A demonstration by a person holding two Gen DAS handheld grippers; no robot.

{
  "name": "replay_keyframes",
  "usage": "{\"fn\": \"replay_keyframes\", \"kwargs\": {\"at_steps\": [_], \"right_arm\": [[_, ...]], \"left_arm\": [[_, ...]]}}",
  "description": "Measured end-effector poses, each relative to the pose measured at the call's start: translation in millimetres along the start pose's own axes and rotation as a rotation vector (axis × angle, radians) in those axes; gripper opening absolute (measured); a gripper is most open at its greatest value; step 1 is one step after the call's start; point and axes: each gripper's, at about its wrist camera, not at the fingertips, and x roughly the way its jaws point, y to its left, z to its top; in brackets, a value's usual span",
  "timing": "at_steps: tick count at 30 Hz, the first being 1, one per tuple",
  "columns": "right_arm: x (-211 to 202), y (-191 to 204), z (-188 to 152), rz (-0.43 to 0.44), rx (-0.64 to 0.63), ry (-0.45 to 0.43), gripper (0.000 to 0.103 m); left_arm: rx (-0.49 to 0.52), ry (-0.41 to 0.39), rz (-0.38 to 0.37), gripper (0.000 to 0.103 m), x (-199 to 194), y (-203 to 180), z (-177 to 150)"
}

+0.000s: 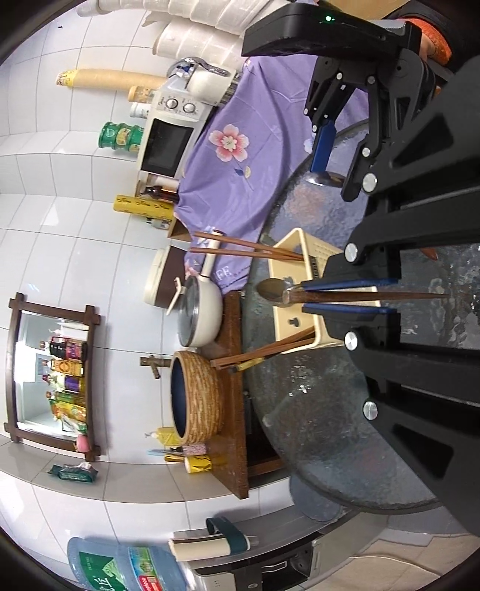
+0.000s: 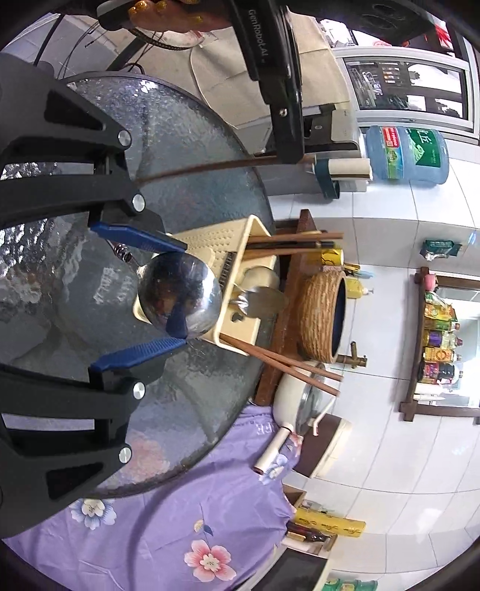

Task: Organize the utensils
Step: 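Carry the chopstick and steel spoon up above the cream holder with both tools, then lower the chopstick and spoon into the holder and open both tools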

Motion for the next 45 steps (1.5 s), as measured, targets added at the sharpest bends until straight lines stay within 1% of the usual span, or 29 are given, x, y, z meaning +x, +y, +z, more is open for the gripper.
{"fn": "replay_keyframes", "kwargs": {"at_steps": [6,11,15,18,20,23,25,28,30,38,45], "right_arm": [[-10,-10,29,0.010,0.015,-0.017,0.047],[-17,-22,61,-0.008,0.016,-0.045,0.047],[-25,-37,92,-0.035,0.036,-0.077,0.047],[-29,-46,118,-0.067,0.042,-0.106,0.047],[-27,-50,132,-0.098,0.036,-0.112,0.047],[-20,-55,149,-0.131,0.037,-0.117,0.047],[-12,-57,156,-0.147,0.031,-0.111,0.047],[6,-57,157,-0.165,0.020,-0.097,0.047],[22,-53,150,-0.194,-0.007,-0.083,0.047],[80,-33,103,-0.194,-0.075,-0.012,0.047],[105,-25,75,-0.181,-0.087,0.026,0.047]], "left_arm": [[0.001,-0.028,-0.015,0.007,-8,1,30],[0.005,-0.042,-0.033,0.007,-12,-1,69],[0.000,-0.079,-0.029,0.007,-18,1,102],[-0.001,-0.115,-0.011,0.007,-20,1,123],[0.005,-0.149,0.022,0.007,-19,1,139],[-0.001,-0.156,0.054,0.007,-9,0,159],[0.011,-0.161,0.076,0.007,0,0,166],[0.006,-0.150,0.100,0.007,17,3,161],[0.012,-0.127,0.110,0.007,30,6,151],[-0.036,0.011,0.091,0.007,82,26,97],[-0.039,0.093,0.103,0.007,113,34,58]]}}
